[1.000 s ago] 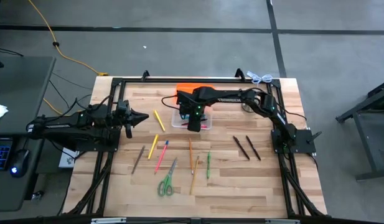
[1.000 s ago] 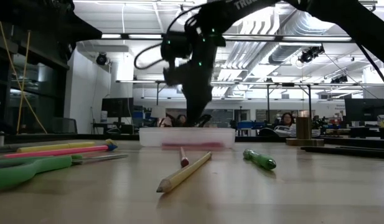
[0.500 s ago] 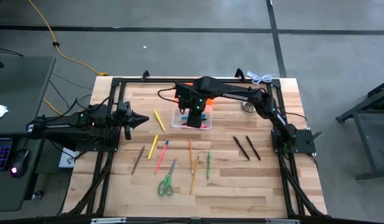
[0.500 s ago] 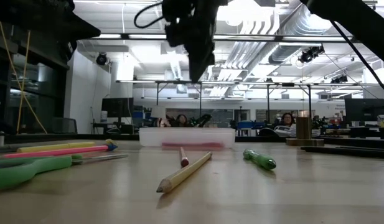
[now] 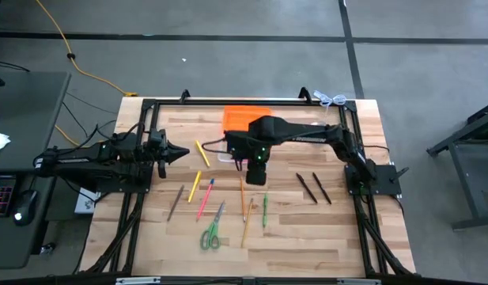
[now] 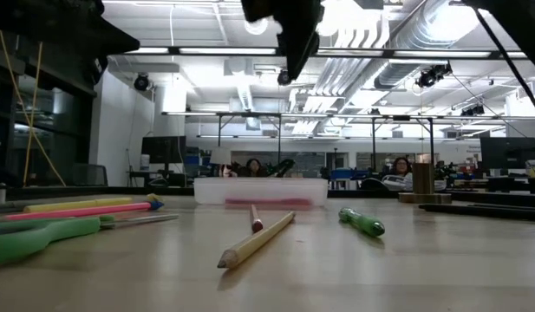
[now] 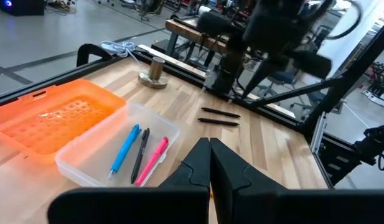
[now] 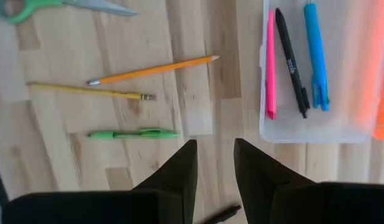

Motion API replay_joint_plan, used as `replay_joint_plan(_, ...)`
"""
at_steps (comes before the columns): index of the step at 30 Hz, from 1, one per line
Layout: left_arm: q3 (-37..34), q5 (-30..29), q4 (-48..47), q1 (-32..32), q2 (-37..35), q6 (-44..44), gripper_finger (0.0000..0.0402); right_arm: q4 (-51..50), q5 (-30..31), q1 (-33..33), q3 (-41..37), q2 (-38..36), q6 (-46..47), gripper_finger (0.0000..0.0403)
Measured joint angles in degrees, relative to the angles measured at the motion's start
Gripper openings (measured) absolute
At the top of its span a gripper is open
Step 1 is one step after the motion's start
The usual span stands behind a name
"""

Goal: Pick & place school supplies into a supply box
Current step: Put the black pen into the transparent supply box

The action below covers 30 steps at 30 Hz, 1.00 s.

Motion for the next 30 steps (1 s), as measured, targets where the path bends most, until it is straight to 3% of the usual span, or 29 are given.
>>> replay_joint_plan(7,0.00,1.24,0.05,0.00,0.00,0.16,0.0033,0.02,5.53,3.13,0.02,-4.12,5.26,0.0083)
replay_joint_plan(30,0.02,4.65,3.43,-0.02,-0.02,3.27,0.0033,0.00,6.93,4.67,0.02,-7.34,11.72,0.0083)
